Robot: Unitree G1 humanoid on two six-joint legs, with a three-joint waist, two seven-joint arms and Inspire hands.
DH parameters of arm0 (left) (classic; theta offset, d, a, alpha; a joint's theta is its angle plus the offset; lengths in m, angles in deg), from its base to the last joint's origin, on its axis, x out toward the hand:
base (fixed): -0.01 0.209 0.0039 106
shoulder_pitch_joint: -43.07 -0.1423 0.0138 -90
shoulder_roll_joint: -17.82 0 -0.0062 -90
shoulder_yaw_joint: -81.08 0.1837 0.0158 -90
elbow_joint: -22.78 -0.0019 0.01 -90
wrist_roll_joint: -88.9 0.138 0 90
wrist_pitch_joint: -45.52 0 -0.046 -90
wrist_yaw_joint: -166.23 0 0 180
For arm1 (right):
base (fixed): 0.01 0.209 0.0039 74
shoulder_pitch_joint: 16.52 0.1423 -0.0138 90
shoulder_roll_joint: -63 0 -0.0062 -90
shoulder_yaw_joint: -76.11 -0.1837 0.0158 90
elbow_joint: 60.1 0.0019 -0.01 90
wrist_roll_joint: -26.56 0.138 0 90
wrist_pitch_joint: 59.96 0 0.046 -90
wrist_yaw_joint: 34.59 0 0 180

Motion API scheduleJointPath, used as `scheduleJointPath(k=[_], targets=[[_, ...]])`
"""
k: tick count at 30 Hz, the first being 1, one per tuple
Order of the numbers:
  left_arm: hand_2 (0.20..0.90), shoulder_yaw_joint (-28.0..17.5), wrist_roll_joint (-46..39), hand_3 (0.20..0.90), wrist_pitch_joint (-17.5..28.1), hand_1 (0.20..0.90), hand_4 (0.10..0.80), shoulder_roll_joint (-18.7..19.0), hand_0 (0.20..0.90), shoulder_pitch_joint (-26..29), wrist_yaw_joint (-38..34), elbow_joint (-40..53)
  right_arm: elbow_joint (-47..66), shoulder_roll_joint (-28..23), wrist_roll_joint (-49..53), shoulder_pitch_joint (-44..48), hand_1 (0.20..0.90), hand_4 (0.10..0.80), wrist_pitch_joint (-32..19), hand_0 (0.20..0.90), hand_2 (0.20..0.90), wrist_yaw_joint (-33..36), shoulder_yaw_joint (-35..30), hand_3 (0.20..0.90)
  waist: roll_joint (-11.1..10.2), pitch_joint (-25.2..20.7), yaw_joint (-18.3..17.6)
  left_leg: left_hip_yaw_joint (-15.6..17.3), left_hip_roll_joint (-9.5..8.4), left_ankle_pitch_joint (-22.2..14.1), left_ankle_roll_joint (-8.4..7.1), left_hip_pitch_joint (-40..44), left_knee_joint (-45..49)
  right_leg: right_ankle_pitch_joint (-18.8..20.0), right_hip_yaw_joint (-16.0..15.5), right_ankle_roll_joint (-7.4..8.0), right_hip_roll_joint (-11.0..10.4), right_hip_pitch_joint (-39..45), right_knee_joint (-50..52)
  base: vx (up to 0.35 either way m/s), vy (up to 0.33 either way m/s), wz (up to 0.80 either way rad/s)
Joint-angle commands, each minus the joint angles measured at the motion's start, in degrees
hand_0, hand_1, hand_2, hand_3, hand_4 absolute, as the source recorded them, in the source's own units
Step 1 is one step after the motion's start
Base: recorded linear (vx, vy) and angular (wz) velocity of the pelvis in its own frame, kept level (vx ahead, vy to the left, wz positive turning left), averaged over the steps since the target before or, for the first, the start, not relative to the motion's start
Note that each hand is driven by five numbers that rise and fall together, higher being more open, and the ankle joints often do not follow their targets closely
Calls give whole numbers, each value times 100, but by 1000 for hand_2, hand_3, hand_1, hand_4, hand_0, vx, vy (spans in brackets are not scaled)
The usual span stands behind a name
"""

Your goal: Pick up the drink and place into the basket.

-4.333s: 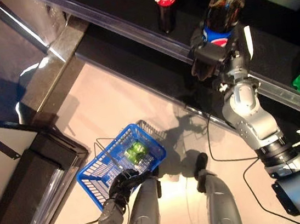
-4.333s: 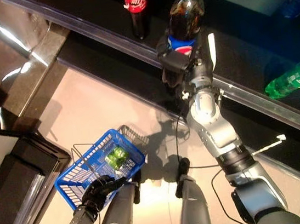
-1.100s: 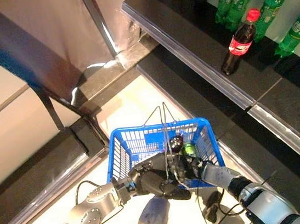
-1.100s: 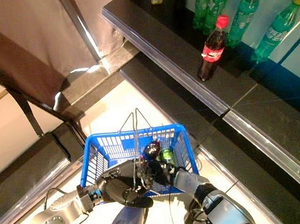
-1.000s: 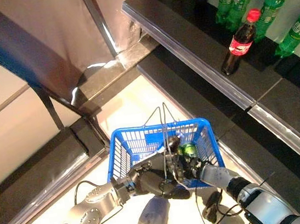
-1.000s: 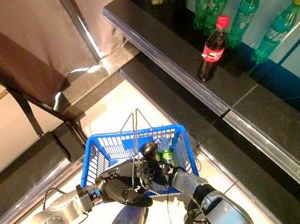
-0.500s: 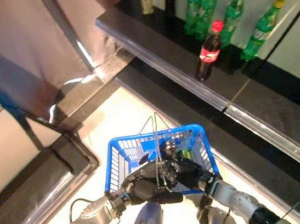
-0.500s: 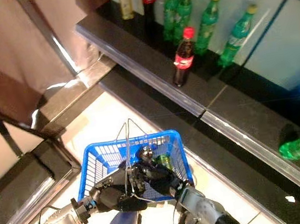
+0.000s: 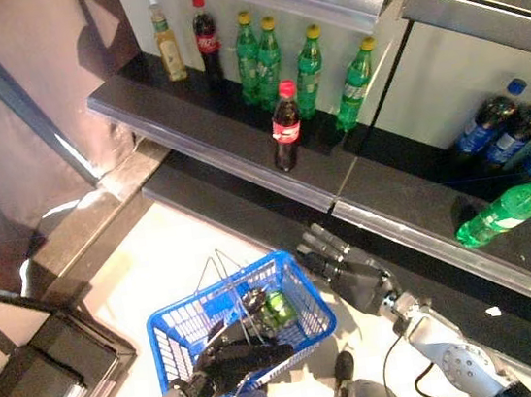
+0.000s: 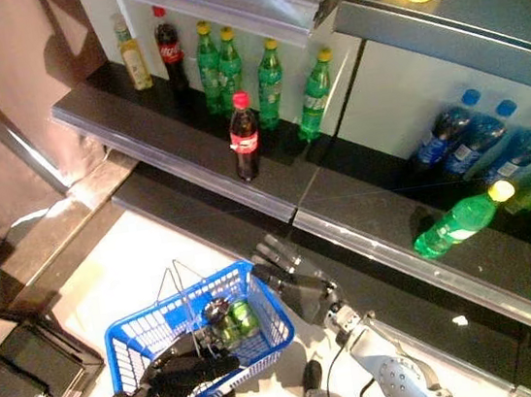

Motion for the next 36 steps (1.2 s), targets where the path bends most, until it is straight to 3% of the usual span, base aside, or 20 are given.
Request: scheduleJointPath(k=[1, 8, 15, 19, 21, 25, 27, 32, 34, 36], targets=[[300, -177, -530, 200, 1316, 300, 100, -451, 300, 211, 225, 610, 637, -180, -215, 58, 900, 800, -318, 900, 900, -367, -346, 900, -64, -729, -184, 293, 92, 108, 112, -105, 151, -427, 205, 197, -120, 606, 58, -18, -25, -29], [300, -685, 228, 200, 1610, 300, 100, -1016, 300, 198, -945, -1247, 221, 70, -864, -298, 900, 800, -259, 900, 900, 167, -834, 900, -169, -910, -476, 550, 126, 170, 91, 107, -182, -265, 460, 248, -52, 557, -164, -40, -17, -25], [300, -1346, 548, 200, 1628, 300, 100, -1552, 300, 743, -2108, -3274, -1929, 560, -2991, -332, 900, 800, -459, 900, 900, 1021, -855, 900, -281, -1024, -800, 868, 95, 47, 108, 190, -144, -132, 782, 306, -20, 459, -269, -40, 7, -29], [300, -1500, 845, 200, 1694, 300, 100, -1571, 300, 1039, -2312, -4035, -3765, 905, -3422, -190, 900, 800, -618, 900, 900, 1333, -913, 900, -319, -940, -843, 937, 36, -133, 214, 179, -1, -90, 923, 372, -62, 377, -193, -31, 38, -19], [300, -1530, 912, 200, 1682, 300, 100, -1539, 300, 1128, -2249, -4171, -4150, 996, -3363, -219, 900, 800, -693, 900, 900, 1394, -977, 900, -325, -886, -864, 959, 12, -174, 247, 153, 21, -42, 974, 410, -67, 307, -180, -50, 12, -15], [300, -1404, 1138, 200, 1677, 300, 100, -1454, 300, 1308, -2333, -4319, -4871, 1190, -3219, -209, 900, 800, -938, 900, 900, 1614, -1122, 900, -316, -707, -1038, 1071, 23, -123, 207, 114, -220, 550, 1094, 672, -129, -213, -484, -157, -49, -33], [300, -1409, 1170, 200, 1711, 300, 100, -1402, 300, 1300, -2435, -4370, -5096, 1253, -3133, -231, 900, 800, -997, 900, 900, 1478, -1193, 900, -273, -658, -1120, 1166, 72, -42, 195, 177, -435, 657, 1097, 757, -140, -452, -388, -174, -95, -59], [300, -1638, 938, 200, 1690, 300, 100, -1311, 300, 1265, -2519, -4801, -5733, 1353, -3242, -197, 900, 800, -1149, 900, 900, 1143, -1306, 900, -139, -714, -1033, 1638, 229, 153, 223, 108, -505, 389, 638, 711, -307, -347, 219, -203, -128, -62], [300, -1827, 748, 200, 1737, 300, 100, -1340, 300, 1268, -2362, -5268, -6245, 1390, -3239, -40, 900, 800, -1226, 900, 900, 1071, -1329, 900, -45, -790, -886, 2028, 382, 253, 198, 64, -454, 182, 23, 628, -476, -198, 458, -206, -223, -71], [300, -1965, 634, 200, 1782, 300, 100, -1467, 300, 1166, -2352, -5329, -6425, 1413, -3512, 84, 900, 800, -1198, 900, 900, 1077, -1325, 900, 12, -803, -711, 2257, 542, 218, 57, 236, -445, -37, -597, 647, -594, 98, 306, -60, -285, -120]])
